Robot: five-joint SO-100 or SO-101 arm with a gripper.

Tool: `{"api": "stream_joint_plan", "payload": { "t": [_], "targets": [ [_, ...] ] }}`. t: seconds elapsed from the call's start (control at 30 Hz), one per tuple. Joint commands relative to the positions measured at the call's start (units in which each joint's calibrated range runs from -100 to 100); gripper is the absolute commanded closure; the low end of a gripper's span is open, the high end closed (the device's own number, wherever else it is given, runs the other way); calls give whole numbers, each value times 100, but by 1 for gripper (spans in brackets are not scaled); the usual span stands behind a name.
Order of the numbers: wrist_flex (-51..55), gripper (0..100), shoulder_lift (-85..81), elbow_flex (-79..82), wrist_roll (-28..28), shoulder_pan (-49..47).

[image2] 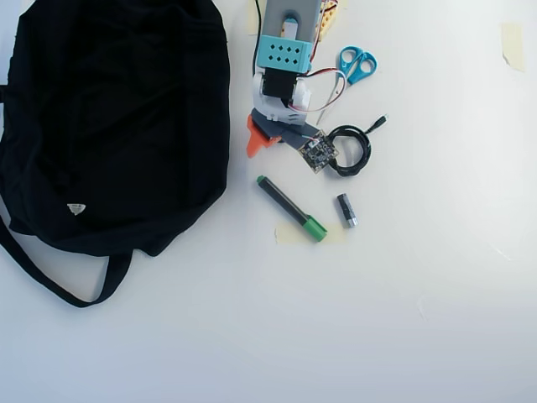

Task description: Put the bike light into the black bag

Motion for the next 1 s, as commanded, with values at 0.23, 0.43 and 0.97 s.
{"api": "stream_joint_plan", "payload": {
  "t": [0.23, 0.43, 0.97],
  "targets": [
    [-53, 66, -21, 0, 30, -39],
    [-62, 66, 187, -36, 35, -39],
    [-295, 68, 294, -36, 35, -39]
  ]
}}
